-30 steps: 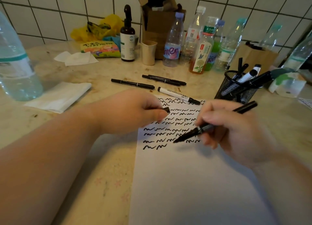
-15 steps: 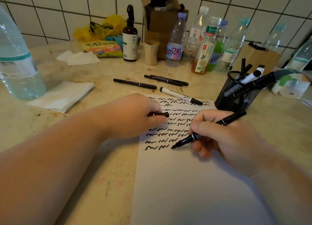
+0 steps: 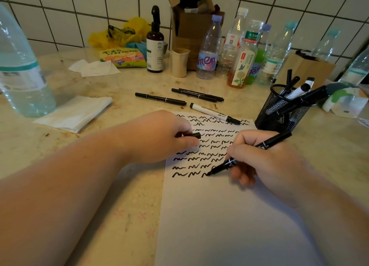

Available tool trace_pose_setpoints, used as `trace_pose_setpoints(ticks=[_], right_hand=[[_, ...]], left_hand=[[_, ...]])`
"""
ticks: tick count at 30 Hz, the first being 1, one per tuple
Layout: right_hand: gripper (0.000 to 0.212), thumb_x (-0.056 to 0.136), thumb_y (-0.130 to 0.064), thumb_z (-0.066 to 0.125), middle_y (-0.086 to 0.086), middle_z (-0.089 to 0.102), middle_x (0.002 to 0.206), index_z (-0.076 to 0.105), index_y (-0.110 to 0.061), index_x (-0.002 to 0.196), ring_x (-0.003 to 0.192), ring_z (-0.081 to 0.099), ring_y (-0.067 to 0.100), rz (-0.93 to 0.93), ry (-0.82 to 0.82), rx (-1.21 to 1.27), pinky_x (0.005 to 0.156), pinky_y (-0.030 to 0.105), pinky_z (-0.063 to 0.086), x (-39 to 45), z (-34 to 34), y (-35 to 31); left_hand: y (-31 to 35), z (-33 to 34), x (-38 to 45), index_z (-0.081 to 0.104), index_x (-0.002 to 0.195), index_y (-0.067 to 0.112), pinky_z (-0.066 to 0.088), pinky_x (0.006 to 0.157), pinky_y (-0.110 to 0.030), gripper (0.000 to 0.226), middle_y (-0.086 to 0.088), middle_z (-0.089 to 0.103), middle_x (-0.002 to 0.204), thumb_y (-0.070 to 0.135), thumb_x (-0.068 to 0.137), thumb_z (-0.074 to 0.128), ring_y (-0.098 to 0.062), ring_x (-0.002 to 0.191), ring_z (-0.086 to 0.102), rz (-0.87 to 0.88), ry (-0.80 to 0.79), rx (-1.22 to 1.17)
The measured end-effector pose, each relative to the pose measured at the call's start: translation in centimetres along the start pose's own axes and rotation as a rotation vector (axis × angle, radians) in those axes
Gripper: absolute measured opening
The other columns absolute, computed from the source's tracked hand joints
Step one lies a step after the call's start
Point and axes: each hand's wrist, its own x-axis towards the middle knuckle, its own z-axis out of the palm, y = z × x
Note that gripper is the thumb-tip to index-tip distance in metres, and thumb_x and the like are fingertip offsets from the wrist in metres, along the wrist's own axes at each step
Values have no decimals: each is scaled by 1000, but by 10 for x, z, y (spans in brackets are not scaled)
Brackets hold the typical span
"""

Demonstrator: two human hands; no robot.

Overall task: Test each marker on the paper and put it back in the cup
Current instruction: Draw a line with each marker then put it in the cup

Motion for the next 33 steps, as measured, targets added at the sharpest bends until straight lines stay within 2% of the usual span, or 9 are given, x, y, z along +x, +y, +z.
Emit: trace_pose_setpoints(ticks=[8,12,15,19,22,26,30,33], right_hand=[[28,87,-5,61,15,61,49,59,-4,60,41,49,21,-7,70,-98,41,26,38,3,-7,4],[25,89,-11,62,6,59,49,64,-8,64,46,48,19,-70,220,-106,43,25,37,8,-15,8],[25,92,-16,65,2,50,48,64,-12,66,44,40,15,-104,282,3,40,20,32,11,-20,7],[15,85,-23,69,4,57,57,72,-13,74,50,49,16,-127,190,220,46,22,41,12,-19,7],[20,87,-19,62,10,62,60,77,-11,77,54,54,20,-129,125,324,50,27,45,15,-20,10],[25,83,-18,55,11,65,62,78,-11,78,56,57,22,-119,116,321,51,29,45,15,-20,11],[5,83,-12,71,16,72,70,74,-9,84,58,63,22,-116,75,263,54,29,50,12,-17,10],[18,74,-20,71,19,75,78,74,-8,86,61,67,21,-94,58,271,55,27,54,11,-17,7]], left_hand=[[0,0,0,67,91,33,49,65,-33,31,7,66,78,57,93,49,-12,73,60,-3,2,-34],[-1,0,-2,67,106,40,46,63,-27,28,12,65,81,58,92,50,-5,73,58,16,15,-42],[0,-1,-3,65,113,44,47,65,-24,29,15,65,83,57,91,53,-3,74,58,32,17,-31],[2,-2,-3,64,117,44,49,70,-21,31,19,67,89,56,90,55,1,79,59,47,36,-45],[5,-2,-4,63,117,46,43,64,-16,30,23,64,82,55,91,54,4,76,58,44,40,-67],[6,-3,-5,63,119,47,49,71,-20,30,21,64,79,54,90,55,0,78,60,43,39,-103],[7,-3,-5,63,116,46,53,76,-26,27,18,66,83,52,90,56,-2,81,60,61,59,-134],[8,-3,-4,62,114,46,49,73,-23,22,18,65,85,48,93,56,-1,82,59,56,73,-149]])
